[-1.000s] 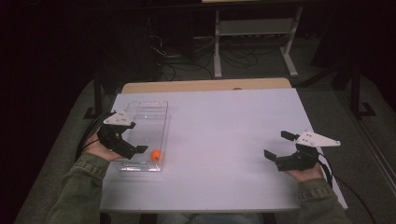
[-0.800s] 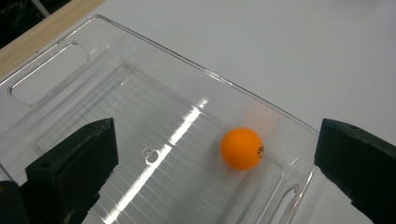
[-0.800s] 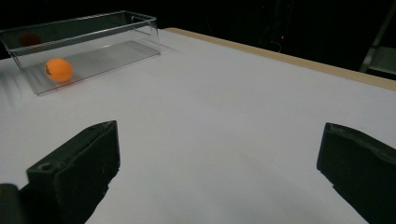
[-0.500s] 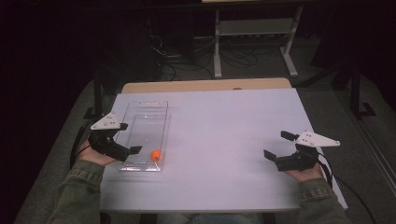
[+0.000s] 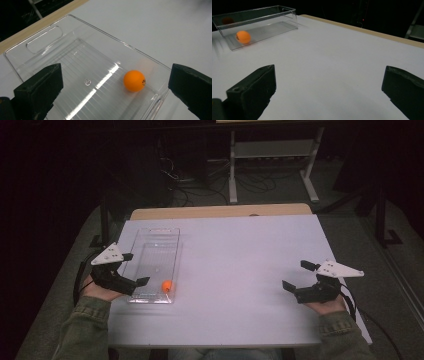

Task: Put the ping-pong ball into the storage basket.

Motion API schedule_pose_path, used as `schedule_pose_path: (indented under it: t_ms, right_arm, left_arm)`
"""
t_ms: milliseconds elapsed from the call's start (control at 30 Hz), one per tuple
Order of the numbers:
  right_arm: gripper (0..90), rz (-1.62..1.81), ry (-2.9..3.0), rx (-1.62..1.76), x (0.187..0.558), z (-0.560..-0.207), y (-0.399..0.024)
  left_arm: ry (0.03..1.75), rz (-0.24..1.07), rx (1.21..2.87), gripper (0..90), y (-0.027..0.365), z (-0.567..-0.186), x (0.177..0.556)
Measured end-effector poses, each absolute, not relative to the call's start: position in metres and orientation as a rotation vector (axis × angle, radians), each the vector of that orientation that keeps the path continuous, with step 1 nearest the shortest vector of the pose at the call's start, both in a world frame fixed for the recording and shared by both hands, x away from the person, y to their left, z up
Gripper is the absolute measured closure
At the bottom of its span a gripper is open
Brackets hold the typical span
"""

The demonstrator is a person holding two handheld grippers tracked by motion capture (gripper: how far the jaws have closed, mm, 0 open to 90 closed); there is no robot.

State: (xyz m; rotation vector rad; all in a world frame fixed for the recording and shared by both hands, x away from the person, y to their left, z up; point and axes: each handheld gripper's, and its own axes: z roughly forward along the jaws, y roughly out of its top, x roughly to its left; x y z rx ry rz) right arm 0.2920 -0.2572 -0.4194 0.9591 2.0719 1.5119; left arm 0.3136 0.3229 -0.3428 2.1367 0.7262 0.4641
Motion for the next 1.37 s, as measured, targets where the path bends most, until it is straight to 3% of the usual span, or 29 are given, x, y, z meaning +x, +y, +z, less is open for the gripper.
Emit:
schedule_pose_path:
  t_ms: [967, 1367]
  right_arm:
    - [0.0, 1.509, 2.073, 0.95, 0.291, -0.419, -0.257]
    - [0.0, 1.506, 2.077, 0.942, 0.292, -0.42, -0.256]
  left_arm:
    - [0.855, 0.596, 1.831, 0.0, 0.359, -0.374, 0.289]
    - [0.914, 0.558, 1.767, 0.0, 0.369, -0.386, 0.283]
